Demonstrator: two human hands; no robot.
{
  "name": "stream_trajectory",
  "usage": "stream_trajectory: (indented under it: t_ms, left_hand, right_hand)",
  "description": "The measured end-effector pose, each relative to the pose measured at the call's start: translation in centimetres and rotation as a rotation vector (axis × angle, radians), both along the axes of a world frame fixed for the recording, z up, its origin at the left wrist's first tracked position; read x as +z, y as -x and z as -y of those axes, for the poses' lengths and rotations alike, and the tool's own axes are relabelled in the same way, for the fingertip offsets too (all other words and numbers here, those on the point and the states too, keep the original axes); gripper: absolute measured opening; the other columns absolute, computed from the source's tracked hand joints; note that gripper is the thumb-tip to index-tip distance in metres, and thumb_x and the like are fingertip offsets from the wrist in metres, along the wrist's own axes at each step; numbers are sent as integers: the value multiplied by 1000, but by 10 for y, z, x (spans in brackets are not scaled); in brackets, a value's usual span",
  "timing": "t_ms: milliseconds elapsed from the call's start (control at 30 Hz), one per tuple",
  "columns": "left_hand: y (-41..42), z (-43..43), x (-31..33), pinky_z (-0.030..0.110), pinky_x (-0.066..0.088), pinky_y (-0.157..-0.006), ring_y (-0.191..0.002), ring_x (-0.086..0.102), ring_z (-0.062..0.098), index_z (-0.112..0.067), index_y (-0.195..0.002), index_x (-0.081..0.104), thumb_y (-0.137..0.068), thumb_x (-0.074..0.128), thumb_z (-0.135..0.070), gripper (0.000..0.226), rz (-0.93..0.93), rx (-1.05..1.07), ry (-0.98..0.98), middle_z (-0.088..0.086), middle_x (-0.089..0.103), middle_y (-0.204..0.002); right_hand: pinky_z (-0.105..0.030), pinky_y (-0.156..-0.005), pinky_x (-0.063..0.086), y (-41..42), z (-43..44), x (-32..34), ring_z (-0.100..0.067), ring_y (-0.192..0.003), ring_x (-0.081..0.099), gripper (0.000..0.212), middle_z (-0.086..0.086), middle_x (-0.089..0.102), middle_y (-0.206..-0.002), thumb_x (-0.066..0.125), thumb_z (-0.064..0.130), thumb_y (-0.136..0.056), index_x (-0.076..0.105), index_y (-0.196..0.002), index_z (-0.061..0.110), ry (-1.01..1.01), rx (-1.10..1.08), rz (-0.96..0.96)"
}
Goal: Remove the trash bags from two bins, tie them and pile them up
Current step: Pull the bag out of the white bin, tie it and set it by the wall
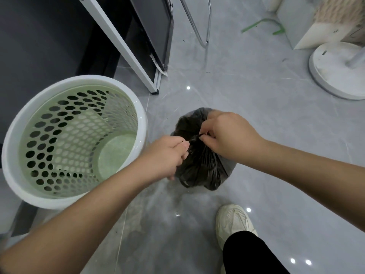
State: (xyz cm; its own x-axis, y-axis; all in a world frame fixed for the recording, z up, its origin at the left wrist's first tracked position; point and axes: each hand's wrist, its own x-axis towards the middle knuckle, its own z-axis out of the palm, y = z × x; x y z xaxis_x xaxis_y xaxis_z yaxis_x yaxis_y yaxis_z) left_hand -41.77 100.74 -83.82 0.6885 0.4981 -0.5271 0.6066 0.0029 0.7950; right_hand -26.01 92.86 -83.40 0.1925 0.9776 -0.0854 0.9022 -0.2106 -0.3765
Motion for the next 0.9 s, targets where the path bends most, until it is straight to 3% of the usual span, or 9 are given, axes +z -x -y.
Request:
stream_trajectory:
  t_ms: [100, 167, 267, 400, 533, 667, 767, 833, 900]
  left_hand:
    - [-6, 17, -10, 31, 39, -49, -30, 32, 11, -14, -62, 41, -100, 37, -19, 38, 72, 143, 107, -9, 33, -36]
    - [-8, 27, -21, 37, 43, -54, -44, 46, 19, -16, -62, 42, -98, 40, -24, 37, 54, 88, -213, -5, 43, -47]
    - [-9, 45, -33, 35, 37, -54, -67, 60, 35, -16, -75, 46, -98, 41, -27, 26, -129, -102, -759, 9, 59, -67]
    - [-6, 51, -37, 22, 26, -38, -37, 58, 30, -13, -69, 62, -70, 77, -16, 15, -228, -269, -964, 6, 58, -45]
    - [6, 47, -36, 33, 38, -55, -70, 63, 36, -15, -76, 55, -96, 41, -28, 28, -163, -313, -849, 10, 65, -74]
    - [10, 18, -19, 39, 46, -58, -62, 56, 26, -15, -75, 55, -88, 42, -28, 23, 19, -102, -742, 4, 58, -63]
    - [-8, -8, -12, 25, 46, -64, -66, 56, 11, -18, -83, 62, -89, 51, -20, 12, 93, -9, -621, -4, 62, -70]
    - [-22, -20, -13, 11, 42, -65, -71, 56, 1, -20, -89, 65, -89, 55, -18, 10, 126, 5, -508, -10, 64, -79]
    - [-35, -27, -19, 13, 42, -67, -73, 58, -1, -22, -96, 66, -90, 56, -16, 13, 156, -32, -355, -13, 65, -85]
  right_hand:
    - [-22, -60, 50, 1, -5, 2, -2, -53, 59, 12, 7, 71, -68, 59, 18, -84, 70, -80, 16, 60, -246, -341]
    - [-15, -40, 41, 2, -9, 3, -1, -39, 54, 10, 2, 70, -65, 60, 10, -85, 68, -81, 12, 146, -476, -708]
    - [-12, -32, 34, 5, -11, -2, -2, -40, 58, 10, -7, 68, -72, 55, 3, -91, 62, -86, 10, 309, -772, -1131]
    - [-11, -38, 46, 9, -13, -5, -5, -49, 66, 17, -11, 71, -83, 46, 0, -94, 55, -84, 10, 445, -873, -1433]
    - [-18, -55, 57, -5, -11, -1, -11, -59, 69, 12, -12, 71, -81, 49, 1, -94, 57, -87, 7, 485, -569, -1169]
    - [-17, -55, 56, -10, -6, 9, -11, -58, 69, 12, -8, 72, -75, 52, 1, -88, 62, -84, 7, 494, -191, -686]
    - [-14, -57, 48, -8, 0, 8, -11, -57, 63, 14, 4, 66, -69, 54, 6, -85, 64, -83, 15, 361, 136, -225]
    - [-28, -60, 45, -7, 9, 5, -17, -61, 52, 10, 6, 54, -66, 56, 9, -83, 62, -84, 17, 200, 316, 18]
    - [-34, -47, 41, -8, 18, 0, -24, -55, 51, 12, -1, 53, -65, 64, 5, -76, 59, -81, 15, 60, 487, 167]
